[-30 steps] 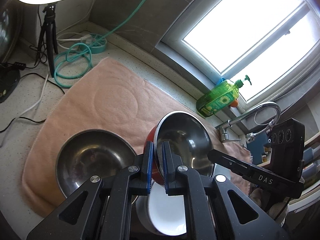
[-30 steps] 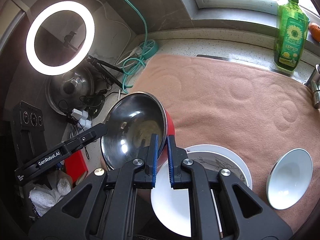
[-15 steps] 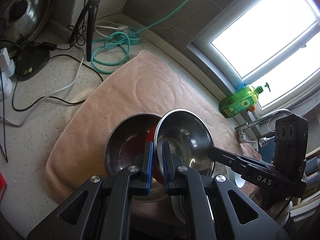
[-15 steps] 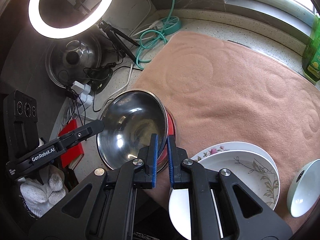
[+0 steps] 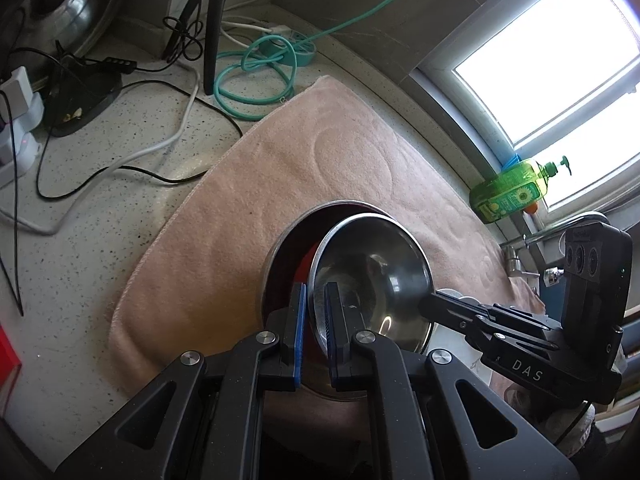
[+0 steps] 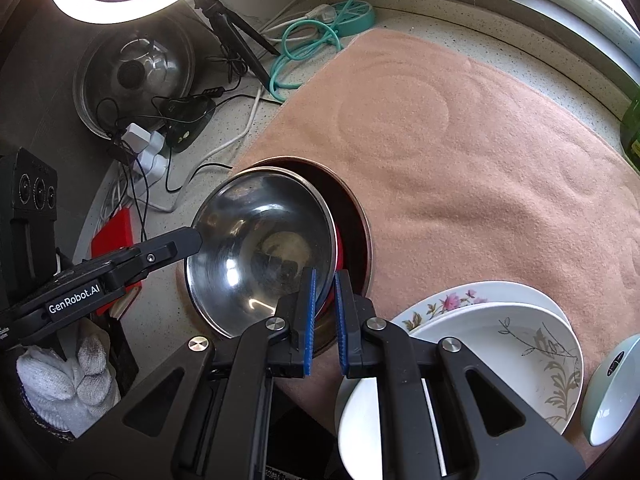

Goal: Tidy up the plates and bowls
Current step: 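Lower the red-bottomed bowl into the large steel bowl, then open the right tool and lift it off the nested bowls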

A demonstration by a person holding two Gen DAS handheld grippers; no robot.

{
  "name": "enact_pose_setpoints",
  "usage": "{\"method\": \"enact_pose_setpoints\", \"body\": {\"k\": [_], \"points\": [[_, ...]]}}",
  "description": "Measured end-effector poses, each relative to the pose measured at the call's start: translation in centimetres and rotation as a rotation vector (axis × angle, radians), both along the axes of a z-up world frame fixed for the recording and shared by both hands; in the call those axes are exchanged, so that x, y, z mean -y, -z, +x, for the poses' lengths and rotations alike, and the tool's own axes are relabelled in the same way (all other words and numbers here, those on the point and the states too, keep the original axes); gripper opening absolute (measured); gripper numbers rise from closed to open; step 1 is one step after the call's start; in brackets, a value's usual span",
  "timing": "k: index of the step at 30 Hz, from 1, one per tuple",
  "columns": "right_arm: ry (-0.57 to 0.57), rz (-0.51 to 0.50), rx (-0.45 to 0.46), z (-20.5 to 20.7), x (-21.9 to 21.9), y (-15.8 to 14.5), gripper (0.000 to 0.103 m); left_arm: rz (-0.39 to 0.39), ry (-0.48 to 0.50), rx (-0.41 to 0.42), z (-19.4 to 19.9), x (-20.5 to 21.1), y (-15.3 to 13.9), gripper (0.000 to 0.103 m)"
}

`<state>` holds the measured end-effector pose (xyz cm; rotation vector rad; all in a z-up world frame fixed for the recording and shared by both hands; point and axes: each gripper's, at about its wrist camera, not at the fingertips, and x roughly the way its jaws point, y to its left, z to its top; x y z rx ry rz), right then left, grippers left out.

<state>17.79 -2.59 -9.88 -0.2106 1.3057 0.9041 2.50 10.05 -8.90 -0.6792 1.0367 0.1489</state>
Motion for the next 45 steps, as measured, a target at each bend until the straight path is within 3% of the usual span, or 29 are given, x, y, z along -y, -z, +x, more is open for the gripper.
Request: {"method": "enact_pose_setpoints", "body": {"k": [36, 45], "points": [[-0.021, -0.053, 0.021, -0.2, -1.2, 1.2, 0.012, 0.038, 0.019, -0.073, 0.9, 0.5, 1.6, 0.007], [-0.030, -0.039, 0.032, -0.4, -1.6, 0.7, 0.035, 0.055, 0.030, -0.066, 1.2, 0.7, 1.2, 0.008]]}}
